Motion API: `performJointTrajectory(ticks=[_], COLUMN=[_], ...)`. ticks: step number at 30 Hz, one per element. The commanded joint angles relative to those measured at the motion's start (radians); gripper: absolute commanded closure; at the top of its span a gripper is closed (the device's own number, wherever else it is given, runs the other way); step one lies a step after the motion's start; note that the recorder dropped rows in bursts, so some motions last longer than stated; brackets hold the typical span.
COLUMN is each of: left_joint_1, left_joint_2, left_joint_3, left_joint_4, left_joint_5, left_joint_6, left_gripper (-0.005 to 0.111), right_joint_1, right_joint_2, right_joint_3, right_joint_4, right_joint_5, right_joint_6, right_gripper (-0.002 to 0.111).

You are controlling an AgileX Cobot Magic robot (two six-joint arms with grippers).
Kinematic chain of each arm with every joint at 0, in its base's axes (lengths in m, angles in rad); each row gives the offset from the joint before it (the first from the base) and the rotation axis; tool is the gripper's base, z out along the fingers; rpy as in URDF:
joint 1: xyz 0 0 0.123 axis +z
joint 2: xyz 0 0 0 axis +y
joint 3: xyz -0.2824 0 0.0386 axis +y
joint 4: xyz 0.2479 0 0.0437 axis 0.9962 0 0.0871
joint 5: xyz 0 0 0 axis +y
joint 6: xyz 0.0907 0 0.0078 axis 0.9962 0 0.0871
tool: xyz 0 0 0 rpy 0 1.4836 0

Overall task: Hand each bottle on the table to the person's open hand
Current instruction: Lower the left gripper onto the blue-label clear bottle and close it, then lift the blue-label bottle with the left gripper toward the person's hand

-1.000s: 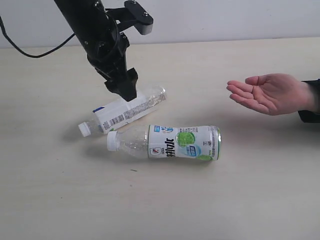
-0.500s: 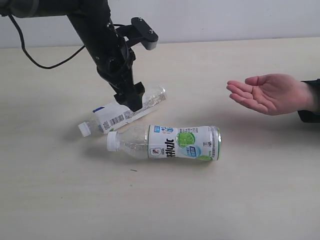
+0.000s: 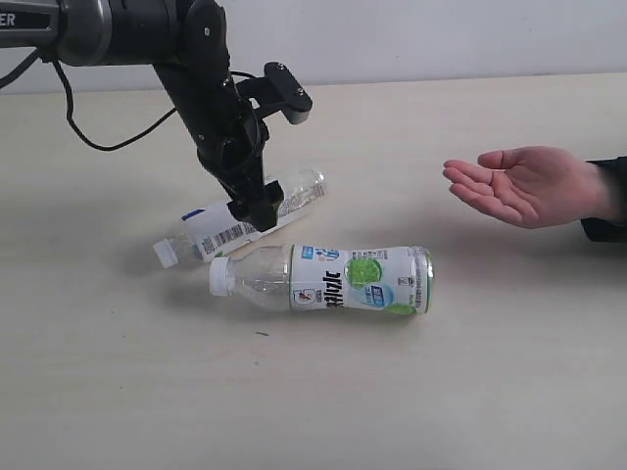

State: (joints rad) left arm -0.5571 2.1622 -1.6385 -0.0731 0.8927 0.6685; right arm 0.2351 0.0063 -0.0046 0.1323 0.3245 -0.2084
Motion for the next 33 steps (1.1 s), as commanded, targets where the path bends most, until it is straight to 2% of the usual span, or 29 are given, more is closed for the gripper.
performJointTrajectory(ticks=[1,20,23,26,29,32,33], left_joint_1=[-0.003,-0.001,-0.001,-0.001,-0.001,-0.001,-0.001], left_joint_2=[-0.003,0.056,0.056,0.056,0.056,0.056,0.056], left_joint_3=[-0.003,-0.003,-0.003,-0.003,-0.003,-0.003,-0.003], left_joint_4=[0.005,0.015,0.015,0.015,0.015,0.015,0.018], left_joint_5=[-0.016,-0.024,-0.017,-0.017,-0.015,-0.013,-0.011], left_joint_6=[0.000,-0.037,-0.045,-0.045,-0.045,-0.045,-0.043], left_gripper=[0.012,0.013,0.017,0.035,0.063,0.101,0.106], right_joint_1=[-0.003,-0.003,-0.003,-0.003,-0.003,-0.003,-0.003], right_joint_2=[-0.006,-0.006,-0.006,-0.006,-0.006,-0.006,-0.006], right_joint_3=[0.005,0.005,0.005,0.005,0.005,0.005,0.005], right_joint_4=[0.000,0.000,0.000,0.000,0.000,0.000,0.000], right_joint_5=[-0.012,-0.012,-0.012,-0.012,-0.012,-0.012,-0.012], right_joint_6=[-0.003,-0.003,-0.003,-0.003,-0.003,-0.003,-0.003], right_gripper=[0.108,0.108,0.108,0.108,0.108,0.108,0.108])
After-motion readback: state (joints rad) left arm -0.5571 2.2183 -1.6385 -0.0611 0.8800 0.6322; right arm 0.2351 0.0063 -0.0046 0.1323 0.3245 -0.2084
